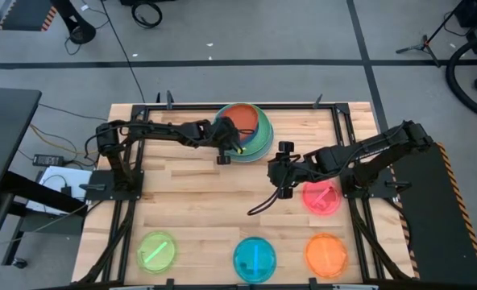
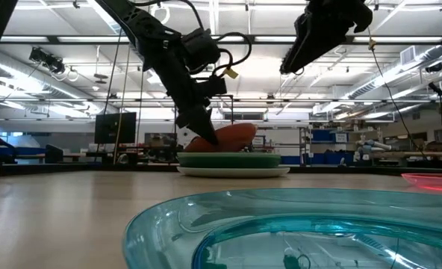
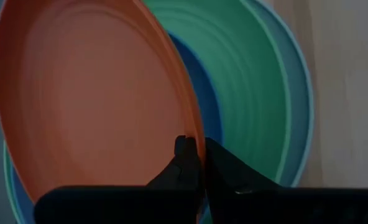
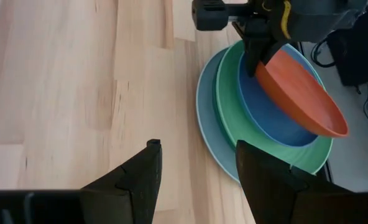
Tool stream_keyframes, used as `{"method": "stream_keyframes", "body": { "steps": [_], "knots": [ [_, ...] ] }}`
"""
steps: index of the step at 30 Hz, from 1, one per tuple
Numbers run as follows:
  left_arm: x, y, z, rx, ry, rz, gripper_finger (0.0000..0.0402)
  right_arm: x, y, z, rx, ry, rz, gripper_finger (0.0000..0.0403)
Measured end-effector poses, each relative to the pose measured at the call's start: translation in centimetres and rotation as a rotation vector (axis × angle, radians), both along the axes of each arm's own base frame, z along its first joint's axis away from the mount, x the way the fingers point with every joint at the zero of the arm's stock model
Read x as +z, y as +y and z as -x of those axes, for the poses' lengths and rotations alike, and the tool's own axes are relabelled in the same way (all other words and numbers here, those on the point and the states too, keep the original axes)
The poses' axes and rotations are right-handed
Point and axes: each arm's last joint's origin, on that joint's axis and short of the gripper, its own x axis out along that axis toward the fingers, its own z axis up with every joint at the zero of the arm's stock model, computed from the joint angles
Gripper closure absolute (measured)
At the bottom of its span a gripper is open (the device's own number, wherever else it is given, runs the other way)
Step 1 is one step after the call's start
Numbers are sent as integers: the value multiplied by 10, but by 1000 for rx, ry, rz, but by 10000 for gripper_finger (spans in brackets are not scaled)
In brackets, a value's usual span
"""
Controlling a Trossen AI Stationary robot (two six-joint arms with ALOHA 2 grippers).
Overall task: Stack plastic plates
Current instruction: Stack the orange plate on top of the dark blue plate, then stack the pink transparent plate on top of the orange plate
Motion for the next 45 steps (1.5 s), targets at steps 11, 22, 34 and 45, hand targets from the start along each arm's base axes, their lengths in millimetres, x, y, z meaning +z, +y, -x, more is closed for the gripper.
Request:
{"method": "stream_keyframes", "body": {
  "steps": [11, 22, 34, 45],
  "knots": [
    [14, -2, 1, 25, -67, 6, 312, -5, -7, -2, -68, -10, -32, 192],
    [58, -13, 34, 6, -217, 222, 209, -13, 2, 12, -339, -83, -9, 201],
    [31, -104, 75, -270, -610, 348, 240, -52, 35, 14, -752, 271, -269, 224],
    [28, -218, 103, -627, -495, 499, 242, -98, 72, 15, -1063, 469, -326, 236]
  ]
}}
